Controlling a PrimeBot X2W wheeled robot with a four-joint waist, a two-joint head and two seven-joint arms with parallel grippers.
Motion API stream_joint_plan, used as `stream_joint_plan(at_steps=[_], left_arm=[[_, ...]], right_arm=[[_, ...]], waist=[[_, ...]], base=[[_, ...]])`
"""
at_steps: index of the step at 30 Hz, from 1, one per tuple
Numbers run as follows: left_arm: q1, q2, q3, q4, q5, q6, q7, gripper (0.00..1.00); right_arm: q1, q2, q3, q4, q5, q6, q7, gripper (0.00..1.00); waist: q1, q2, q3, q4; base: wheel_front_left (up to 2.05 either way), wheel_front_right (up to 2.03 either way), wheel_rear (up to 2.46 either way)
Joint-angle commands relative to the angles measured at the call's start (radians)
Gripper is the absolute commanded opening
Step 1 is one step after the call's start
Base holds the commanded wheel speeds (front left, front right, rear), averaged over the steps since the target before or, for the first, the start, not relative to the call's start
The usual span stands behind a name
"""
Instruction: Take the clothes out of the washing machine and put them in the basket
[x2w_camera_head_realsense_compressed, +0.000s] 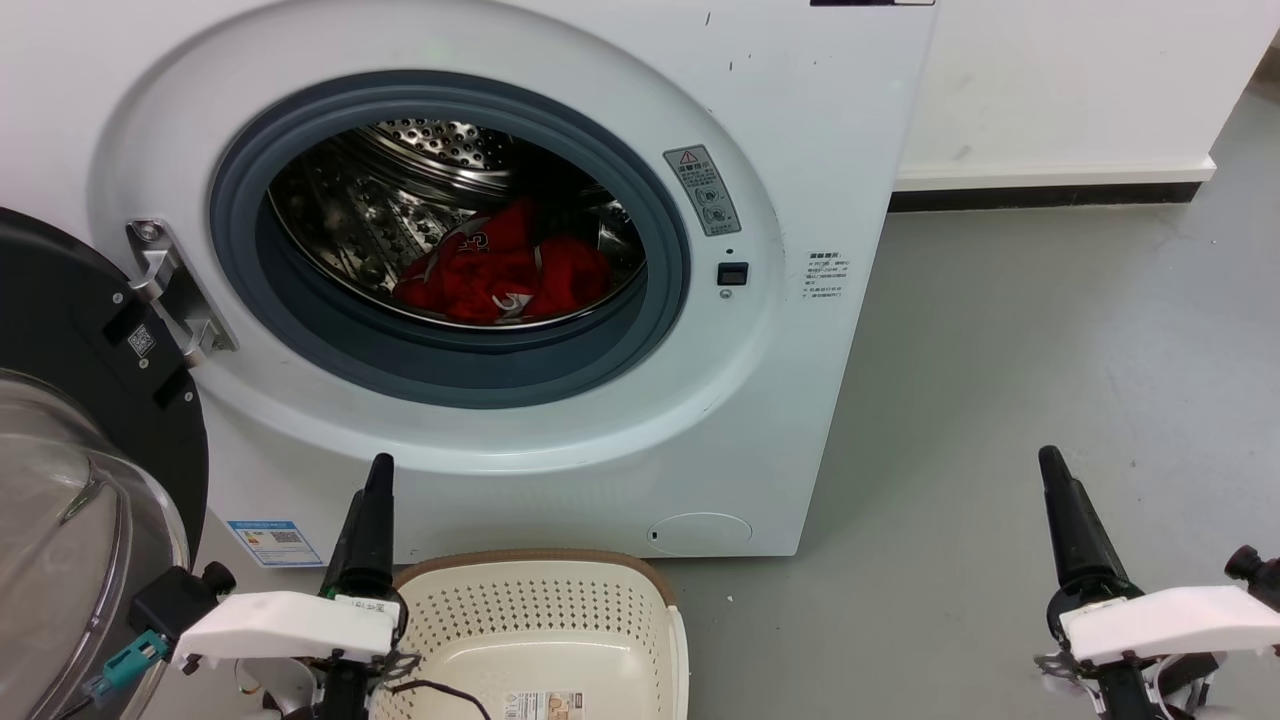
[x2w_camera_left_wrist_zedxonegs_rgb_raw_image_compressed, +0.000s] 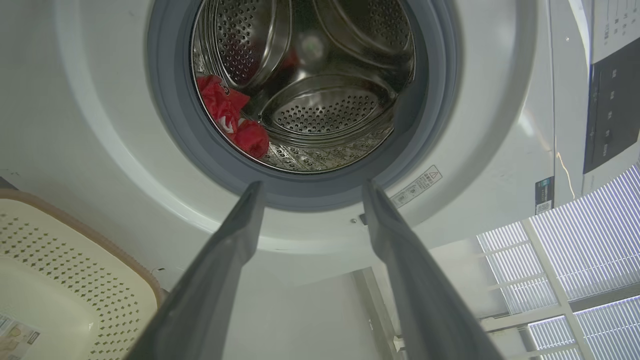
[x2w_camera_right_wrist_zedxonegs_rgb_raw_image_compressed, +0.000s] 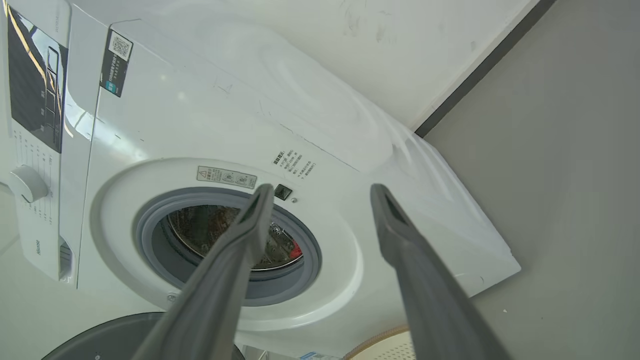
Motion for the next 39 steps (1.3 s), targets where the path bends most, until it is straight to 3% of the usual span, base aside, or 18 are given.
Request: stream_joint_plan(at_steps=[1,15,39], left_arm=[[-0.025,0.003,-0.003,-0.020,0.042,0.002,-0.010,1.00],[-0.028,0.003,-0.042,-0.024,0.328,0.016,-0.058,1.00],[-0.031,0.014,-0.076,-0.020,0.641,0.048,-0.129,1.00]], right_arm=[[-0.008,-0.001,0.004,-0.023,-0.045,0.000,-0.009,1.00],[0.006,-0.001,0.029,-0.051,-0.311,0.000,-0.035,1.00],[0.039,-0.001,0.033,-0.116,-0.627,0.000,-0.053,1.00]], waist=[[0.0000,0.0000,0.000,0.000],[0.0000,0.0000,0.002,-0.001],[0.0000,0.0000,0.001,-0.002]], base=[[0.00,0.00,0.00],[0.00,0.00,0.00],[0.00,0.00,0.00]])
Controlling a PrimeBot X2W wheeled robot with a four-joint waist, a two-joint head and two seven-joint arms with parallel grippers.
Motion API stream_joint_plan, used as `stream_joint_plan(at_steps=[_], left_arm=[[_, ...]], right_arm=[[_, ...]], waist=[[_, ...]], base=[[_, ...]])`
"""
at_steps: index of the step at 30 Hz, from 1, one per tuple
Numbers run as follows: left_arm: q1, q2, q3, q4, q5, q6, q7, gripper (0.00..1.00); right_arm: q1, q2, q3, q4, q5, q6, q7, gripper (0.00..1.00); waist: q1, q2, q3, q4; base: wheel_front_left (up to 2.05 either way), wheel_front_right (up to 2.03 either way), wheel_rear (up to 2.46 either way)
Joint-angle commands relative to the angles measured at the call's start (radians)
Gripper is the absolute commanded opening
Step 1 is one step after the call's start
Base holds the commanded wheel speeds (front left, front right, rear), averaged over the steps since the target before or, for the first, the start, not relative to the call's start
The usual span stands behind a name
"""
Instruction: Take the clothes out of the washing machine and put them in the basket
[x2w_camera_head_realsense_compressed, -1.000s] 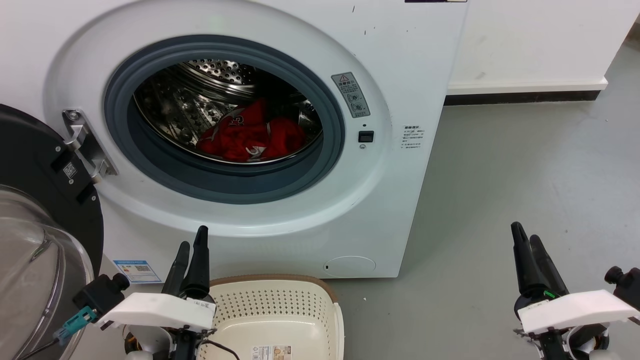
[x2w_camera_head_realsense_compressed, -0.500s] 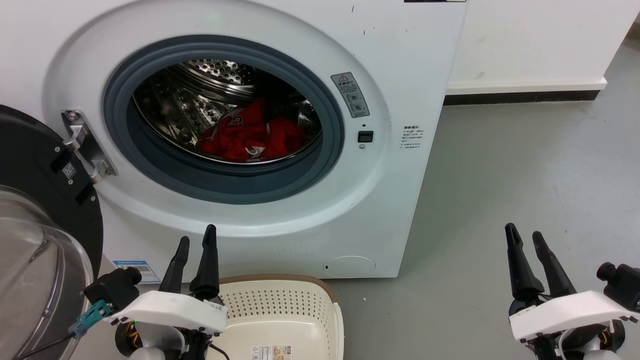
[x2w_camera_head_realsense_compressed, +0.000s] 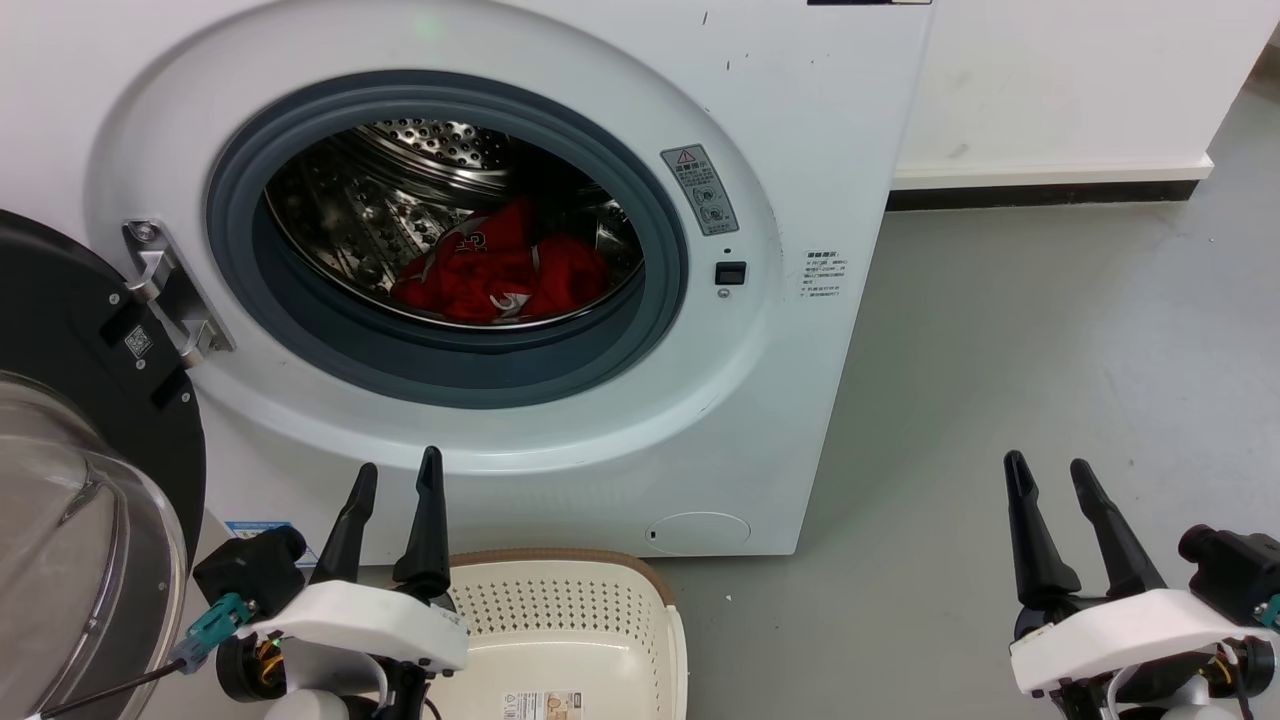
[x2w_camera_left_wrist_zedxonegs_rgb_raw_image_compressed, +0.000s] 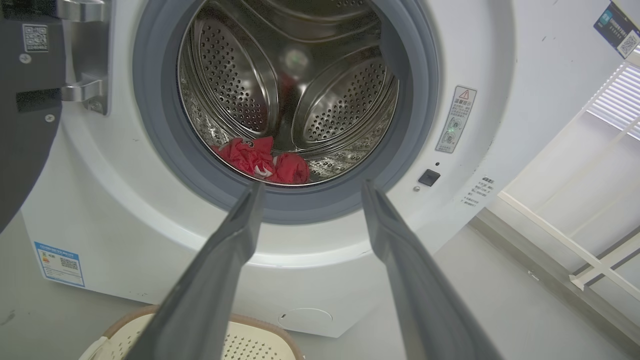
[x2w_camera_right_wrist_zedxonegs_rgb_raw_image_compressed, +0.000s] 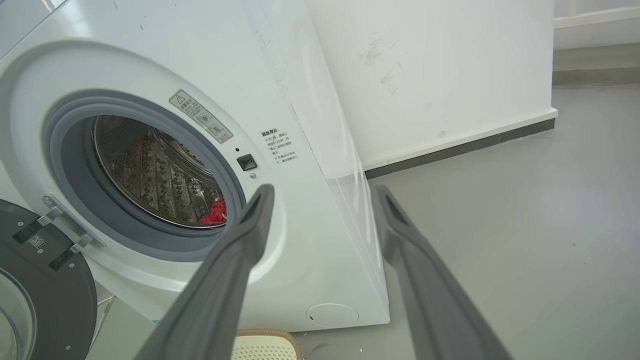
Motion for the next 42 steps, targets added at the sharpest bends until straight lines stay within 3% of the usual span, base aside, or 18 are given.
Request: stream_joint_plan(at_steps=[1,26,42], left_arm=[[-0.021,0.007,-0.004,-0.011,0.029,0.005,-0.010,1.00],[-0.007,0.005,-0.012,0.013,0.252,0.036,-0.067,1.00],[0.000,0.001,-0.015,0.023,0.374,0.049,-0.099,1.00]], right_arm=[[-0.001,-0.001,0.000,-0.017,-0.032,0.000,-0.004,1.00],[0.027,0.000,0.003,-0.051,-0.265,0.000,-0.033,1.00],[0.041,0.000,0.002,-0.050,-0.350,0.000,-0.057,1.00]], waist=[[0.0000,0.0000,0.000,0.000],[0.0000,0.0000,-0.002,0.000],[0.0000,0.0000,-0.003,0.005]], base=[[0.00,0.00,0.00],[0.00,0.00,0.00],[0.00,0.00,0.00]])
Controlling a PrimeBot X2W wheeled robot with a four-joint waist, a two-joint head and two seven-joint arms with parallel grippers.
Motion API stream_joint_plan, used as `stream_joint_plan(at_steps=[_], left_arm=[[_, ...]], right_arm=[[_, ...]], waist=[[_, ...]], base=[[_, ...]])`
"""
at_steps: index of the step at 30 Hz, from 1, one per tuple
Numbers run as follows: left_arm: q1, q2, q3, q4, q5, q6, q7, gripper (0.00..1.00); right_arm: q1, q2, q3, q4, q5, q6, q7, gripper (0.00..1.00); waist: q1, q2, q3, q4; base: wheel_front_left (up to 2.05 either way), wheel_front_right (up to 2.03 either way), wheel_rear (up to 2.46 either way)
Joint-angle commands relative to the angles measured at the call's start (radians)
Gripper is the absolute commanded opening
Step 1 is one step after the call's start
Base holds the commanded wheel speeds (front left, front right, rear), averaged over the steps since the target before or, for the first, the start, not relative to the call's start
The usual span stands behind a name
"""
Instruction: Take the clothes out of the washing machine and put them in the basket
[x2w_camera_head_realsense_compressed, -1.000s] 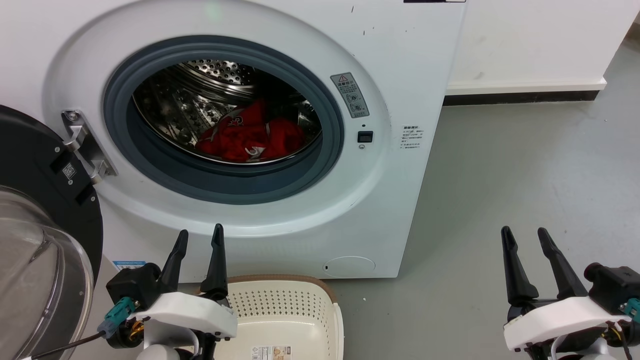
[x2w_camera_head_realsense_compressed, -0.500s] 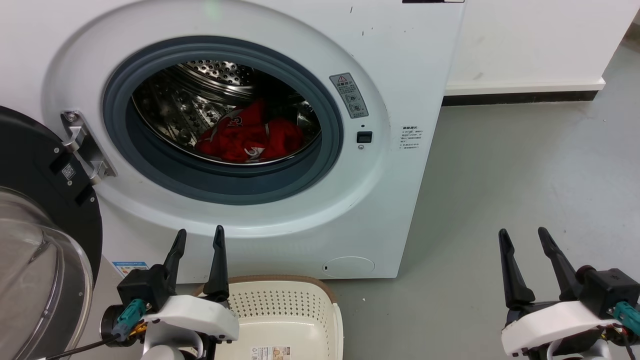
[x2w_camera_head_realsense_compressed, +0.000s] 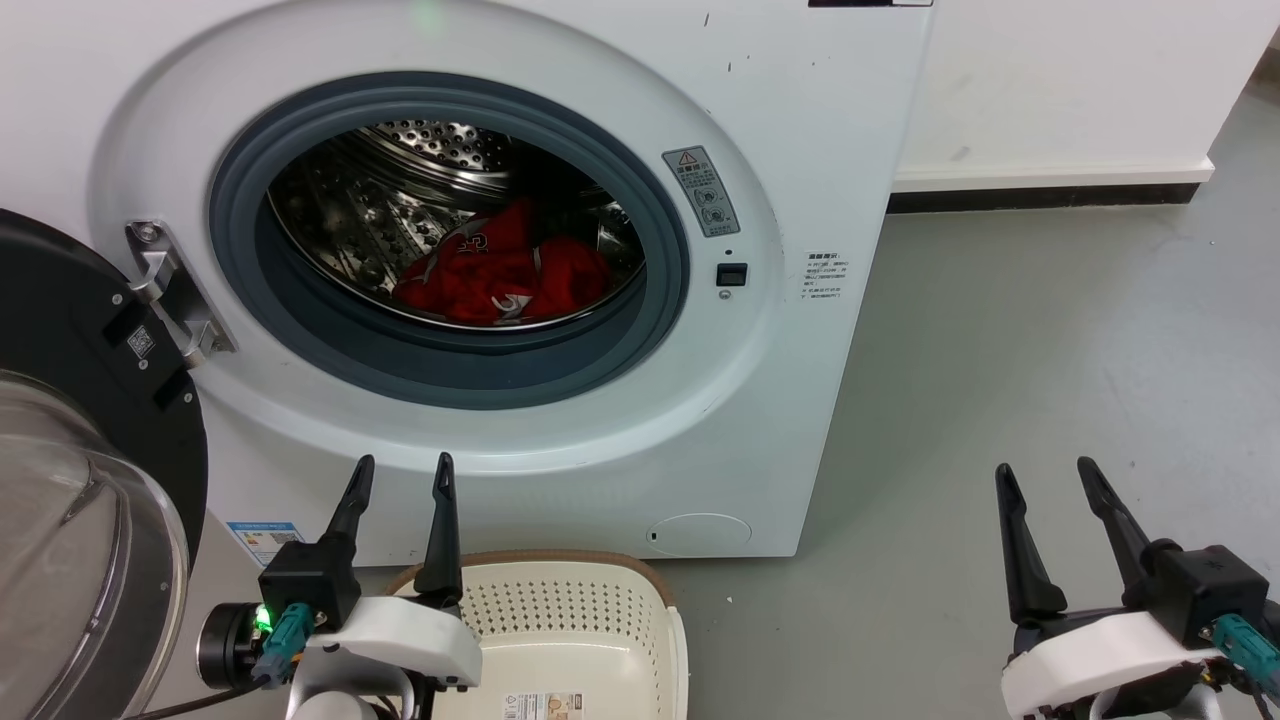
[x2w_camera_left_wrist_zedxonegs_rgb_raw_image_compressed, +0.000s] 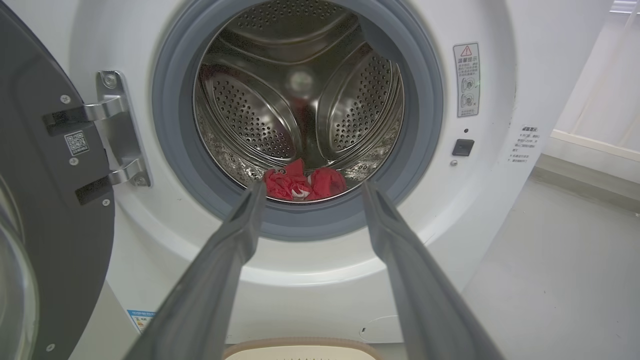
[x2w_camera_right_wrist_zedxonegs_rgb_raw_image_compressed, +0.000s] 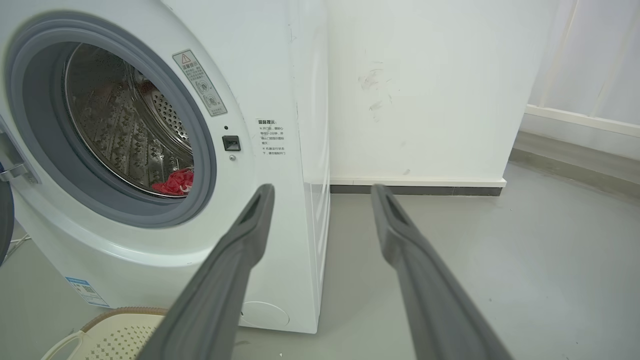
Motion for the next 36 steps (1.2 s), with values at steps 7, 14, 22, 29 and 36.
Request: stream_joint_plan(at_steps=[7,14,22,29,36], left_arm=[[-0.002,0.000,0.001,0.008,0.059,0.006,-0.019,1.00],[-0.002,-0.002,0.003,0.018,0.101,0.010,-0.031,1.00],[-0.008,-0.003,0.010,0.035,0.086,0.014,-0.031,1.00],[-0.010,-0.004,0.011,0.037,0.092,0.017,-0.031,1.00],[-0.009,-0.004,0.016,0.035,0.095,0.017,-0.031,1.00]], right_arm=[[0.012,0.000,-0.001,-0.003,-0.050,0.000,-0.018,1.00],[0.016,0.000,0.002,0.000,-0.089,0.000,-0.030,1.00],[0.013,0.000,0.002,0.010,-0.071,0.000,-0.031,1.00],[0.010,0.000,-0.001,0.016,-0.069,0.000,-0.035,1.00],[0.005,0.000,0.004,0.020,-0.063,0.000,-0.037,1.00]], waist=[[0.0000,0.0000,-0.001,0.000],[0.0000,0.0000,-0.003,0.000],[0.0000,0.0000,-0.002,0.001],[0.0000,0.0000,-0.002,0.000],[0.0000,0.0000,0.000,-0.003]], base=[[0.00,0.00,0.00],[0.00,0.00,0.00],[0.00,0.00,0.00],[0.00,0.00,0.00],[0.00,0.00,0.00]])
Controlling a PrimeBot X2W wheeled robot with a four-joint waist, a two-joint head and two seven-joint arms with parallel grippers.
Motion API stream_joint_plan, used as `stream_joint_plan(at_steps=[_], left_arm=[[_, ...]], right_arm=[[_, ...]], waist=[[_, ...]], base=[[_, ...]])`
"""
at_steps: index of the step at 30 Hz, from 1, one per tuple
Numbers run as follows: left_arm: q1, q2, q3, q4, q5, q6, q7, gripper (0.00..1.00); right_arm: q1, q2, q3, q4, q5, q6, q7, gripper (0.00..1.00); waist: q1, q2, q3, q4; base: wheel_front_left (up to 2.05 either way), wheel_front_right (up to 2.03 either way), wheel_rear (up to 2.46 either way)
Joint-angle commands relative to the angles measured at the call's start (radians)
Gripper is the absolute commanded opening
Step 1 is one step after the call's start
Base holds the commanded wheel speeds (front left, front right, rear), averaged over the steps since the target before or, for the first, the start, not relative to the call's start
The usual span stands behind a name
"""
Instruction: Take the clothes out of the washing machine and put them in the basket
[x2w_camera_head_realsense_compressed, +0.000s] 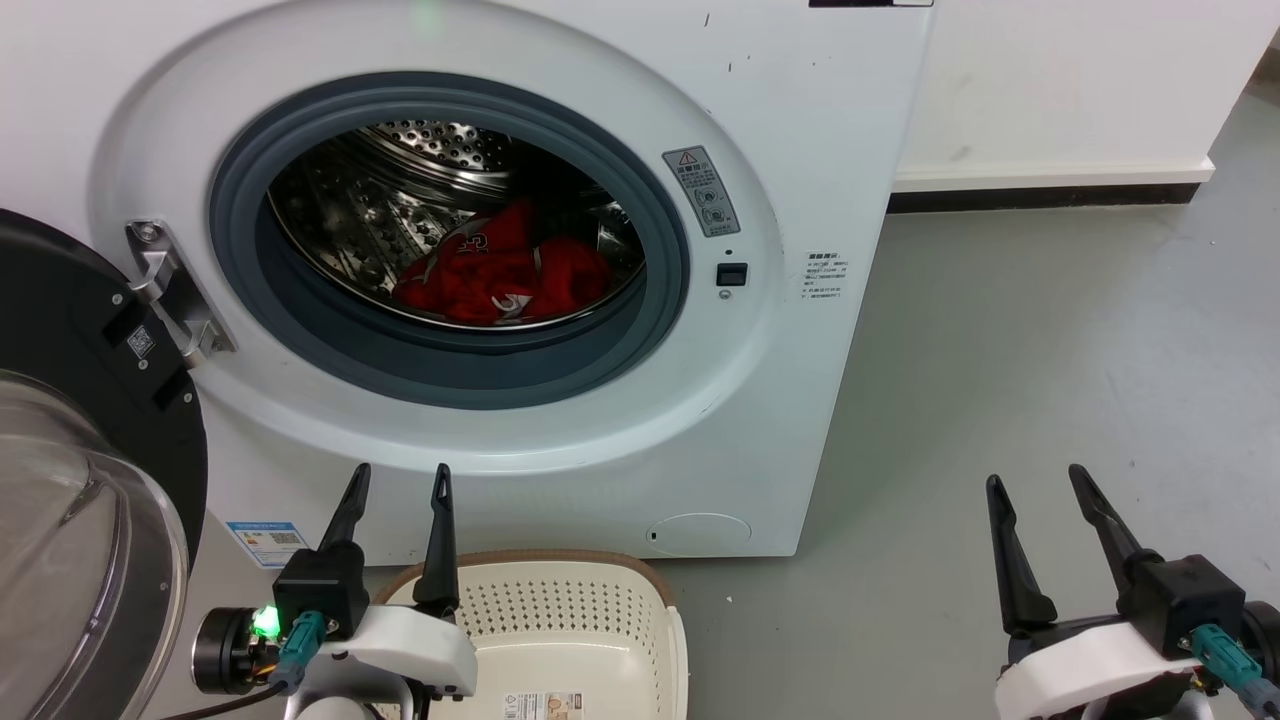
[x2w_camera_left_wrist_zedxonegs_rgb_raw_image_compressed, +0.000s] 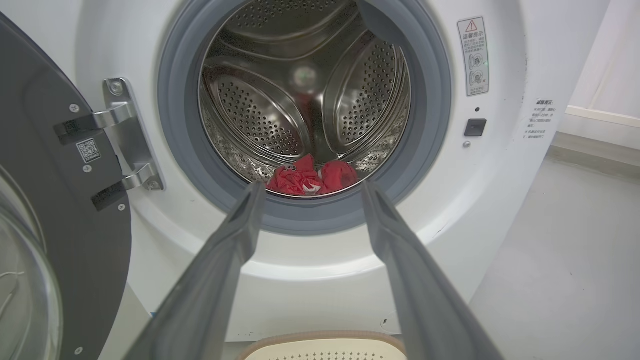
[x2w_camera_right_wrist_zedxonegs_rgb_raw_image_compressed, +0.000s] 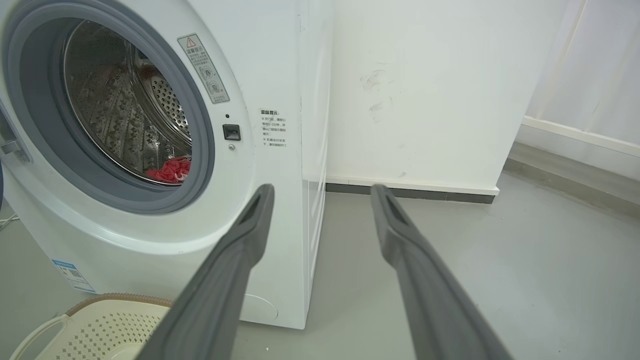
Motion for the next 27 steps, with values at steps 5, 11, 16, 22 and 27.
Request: stream_joint_plan(at_steps=[5,11,16,22,27], left_arm=[[-0.015,0.002,0.009,0.008,0.008,0.000,-0.005,1.00],[-0.062,0.023,0.002,0.047,0.022,-0.013,-0.004,1.00],[-0.170,0.054,-0.002,0.115,0.029,-0.028,-0.004,1.00],[-0.333,0.120,0.017,0.203,0.035,-0.036,-0.002,1.00],[-0.463,0.184,0.030,0.279,0.040,-0.043,0.009,1.00]], right_arm=[[-0.014,0.001,0.010,0.002,0.009,-0.001,-0.007,1.00],[-0.030,0.001,0.026,-0.013,0.021,-0.001,-0.010,1.00],[-0.061,0.001,0.038,-0.034,0.039,-0.001,-0.022,1.00],[-0.113,0.001,0.067,-0.053,0.050,-0.001,-0.042,1.00],[-0.165,0.001,0.089,-0.063,0.069,-0.001,-0.064,1.00]], waist=[[0.0000,-0.0001,0.009,-0.014],[0.0000,-0.0001,0.049,-0.049],[0.0000,-0.0001,0.126,-0.090],[0.0000,-0.0001,0.253,-0.155],[0.0000,-0.0001,0.360,-0.217]], base=[[0.00,0.00,0.00],[0.00,0.00,0.00],[0.00,0.00,0.00],[0.00,0.00,0.00],[0.00,0.00,0.00]])
